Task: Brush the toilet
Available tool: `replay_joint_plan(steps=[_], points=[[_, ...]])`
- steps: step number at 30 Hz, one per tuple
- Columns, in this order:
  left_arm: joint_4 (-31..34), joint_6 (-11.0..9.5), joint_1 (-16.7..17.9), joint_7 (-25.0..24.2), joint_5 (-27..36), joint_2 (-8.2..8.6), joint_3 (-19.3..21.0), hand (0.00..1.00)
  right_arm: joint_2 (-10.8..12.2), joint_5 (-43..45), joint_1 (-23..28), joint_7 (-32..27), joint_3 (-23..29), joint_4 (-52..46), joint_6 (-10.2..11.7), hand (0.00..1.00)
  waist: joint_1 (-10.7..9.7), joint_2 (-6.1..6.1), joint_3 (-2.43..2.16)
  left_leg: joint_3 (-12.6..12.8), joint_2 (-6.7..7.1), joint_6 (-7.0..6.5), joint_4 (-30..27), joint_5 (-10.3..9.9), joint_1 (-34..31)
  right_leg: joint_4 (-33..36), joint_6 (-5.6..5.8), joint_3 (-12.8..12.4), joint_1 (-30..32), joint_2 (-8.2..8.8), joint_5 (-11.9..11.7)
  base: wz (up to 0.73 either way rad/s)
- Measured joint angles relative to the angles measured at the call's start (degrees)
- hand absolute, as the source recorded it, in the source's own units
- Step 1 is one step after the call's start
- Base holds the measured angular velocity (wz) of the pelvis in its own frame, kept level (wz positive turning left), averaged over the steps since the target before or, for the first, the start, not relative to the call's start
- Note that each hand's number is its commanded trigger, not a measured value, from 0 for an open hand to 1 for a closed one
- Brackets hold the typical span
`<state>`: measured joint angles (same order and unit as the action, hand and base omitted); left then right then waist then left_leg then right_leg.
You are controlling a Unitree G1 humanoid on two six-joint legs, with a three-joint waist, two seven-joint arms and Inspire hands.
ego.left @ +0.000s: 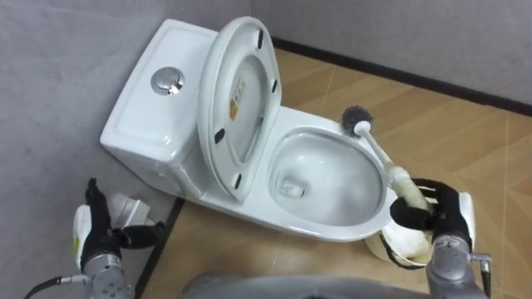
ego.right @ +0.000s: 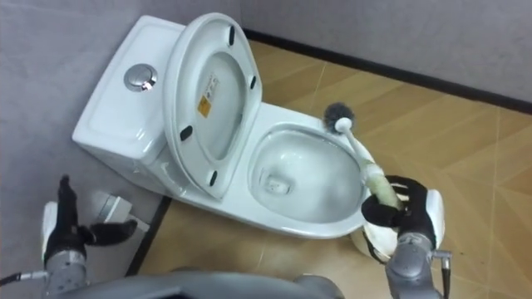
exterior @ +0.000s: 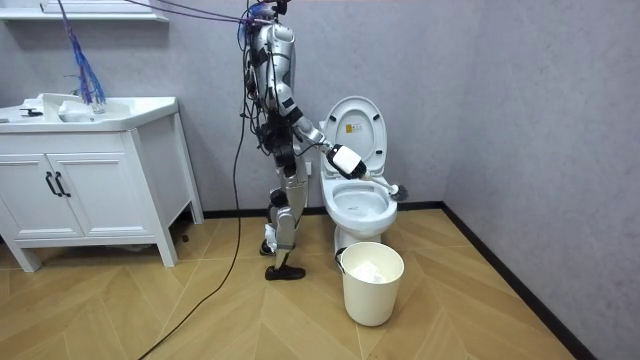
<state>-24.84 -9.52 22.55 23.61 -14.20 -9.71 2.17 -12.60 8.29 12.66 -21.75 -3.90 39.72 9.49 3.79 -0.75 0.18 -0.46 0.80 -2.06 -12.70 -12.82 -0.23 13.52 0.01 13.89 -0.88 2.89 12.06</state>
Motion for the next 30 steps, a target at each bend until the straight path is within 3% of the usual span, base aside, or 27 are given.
replay_joint_plan(steps=[2,5,15,20,30], points=[[1.4,-1.8,-0.1,1.2,-2.8,-0.03,0.0,0.0,0.2,1.1,0.6,0.0,-0.6,0.1,1.1,1.0,0.2,-0.42,-0.05,-0.4,0.1,0.0,0.0,0.0,0.6,-0.1,0.02,0.4,-0.7,0.04,0.0,0.09],[3.3,-2.6,-0.4,3.1,-5.4,-0.07,0.0,0.0,0.3,1.2,1.6,0.2,-1.7,0.9,2.3,1.0,1.2,-0.86,-0.19,-0.5,0.07,0.03,0.0,0.0,0.9,-1.0,0.04,0.4,-1.3,-0.1,0.0,0.01],[7.9,-3.1,-2.1,8.5,-12.2,-0.08,0.0,0.0,0.8,1.4,1.9,1.3,-0.9,6.9,5.6,1.0,0.7,-0.84,-0.09,-1.4,0.12,0.06,0.1,0.0,0.8,-2.9,0.14,1.4,-2.1,-0.37,-0.5,0.04],[10.0,-4.8,-3.4,12.1,-14.8,-0.09,-0.5,0.0,0.7,1.3,1.5,1.3,-0.4,10.8,7.8,1.0,0.0,-0.56,-0.11,-1.5,0.56,0.1,0.4,0.0,0.9,-3.1,0.15,2.0,-2.4,-0.33,-0.5,0.03],[9.9,-4.8,-4.6,12.2,-19.6,-0.41,-1.4,0.0,0.1,1.6,1.1,0.7,-0.4,13.9,8.3,1.0,-1.3,-0.73,0.09,-1.5,0.84,0.05,0.0,0.0,0.8,-3.0,0.34,1.8,-2.8,-0.1,-0.4,0.01]])
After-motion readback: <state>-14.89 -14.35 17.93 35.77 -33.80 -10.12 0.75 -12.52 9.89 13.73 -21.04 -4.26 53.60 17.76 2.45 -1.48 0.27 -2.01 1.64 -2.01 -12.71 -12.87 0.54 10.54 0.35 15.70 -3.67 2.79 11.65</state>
